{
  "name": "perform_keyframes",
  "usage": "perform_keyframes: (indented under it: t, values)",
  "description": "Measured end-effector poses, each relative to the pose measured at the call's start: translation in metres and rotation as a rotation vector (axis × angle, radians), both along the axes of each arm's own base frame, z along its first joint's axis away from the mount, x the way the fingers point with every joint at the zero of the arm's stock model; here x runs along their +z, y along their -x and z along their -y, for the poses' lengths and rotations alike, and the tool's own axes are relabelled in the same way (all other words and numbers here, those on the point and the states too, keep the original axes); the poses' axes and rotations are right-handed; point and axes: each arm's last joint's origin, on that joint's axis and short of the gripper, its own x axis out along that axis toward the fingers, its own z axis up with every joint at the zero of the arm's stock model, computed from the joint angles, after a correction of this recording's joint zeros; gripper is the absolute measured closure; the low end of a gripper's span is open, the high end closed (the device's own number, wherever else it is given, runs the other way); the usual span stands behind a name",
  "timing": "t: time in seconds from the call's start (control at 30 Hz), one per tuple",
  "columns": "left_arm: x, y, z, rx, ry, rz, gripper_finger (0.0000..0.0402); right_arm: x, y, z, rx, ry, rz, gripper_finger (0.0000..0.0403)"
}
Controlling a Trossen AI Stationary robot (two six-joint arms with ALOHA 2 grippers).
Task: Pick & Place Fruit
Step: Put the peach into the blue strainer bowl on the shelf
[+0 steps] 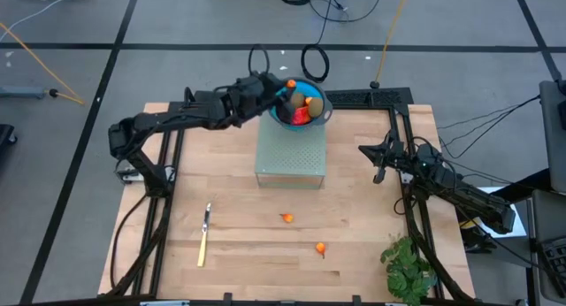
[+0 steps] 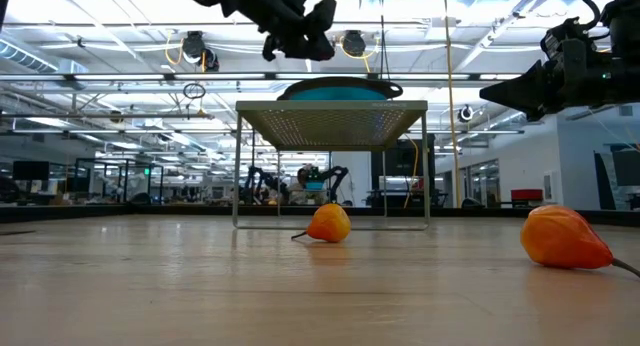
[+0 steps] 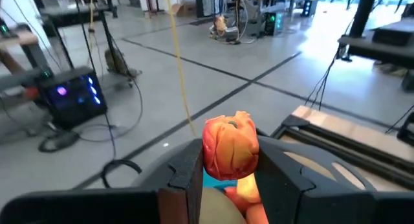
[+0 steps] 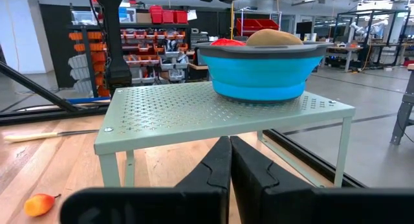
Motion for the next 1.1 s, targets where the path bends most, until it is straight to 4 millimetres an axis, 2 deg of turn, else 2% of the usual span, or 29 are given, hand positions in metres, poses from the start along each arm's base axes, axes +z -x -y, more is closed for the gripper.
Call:
perform_keyframes:
  t: [0.33,0.87,1.1]
  values:
    - [-0.009,0.003,-0.003,-0.042,0.053,-0.082,0.0284,-0.001,0.001,0.002,-0.078,-0.014,-0.002,0.0403]
    - [-0.027,0.008,0.001,-0.104,0.155,-0.252,0.0284,-0.002,0.001,0.002,-0.077,-0.038,-0.003,0.0403]
    - [-0.027,0.007,0.005,-0.118,0.142,-0.267,0.0284,-0.002,0.001,0.002,-0.077,-0.037,-0.005,0.0403]
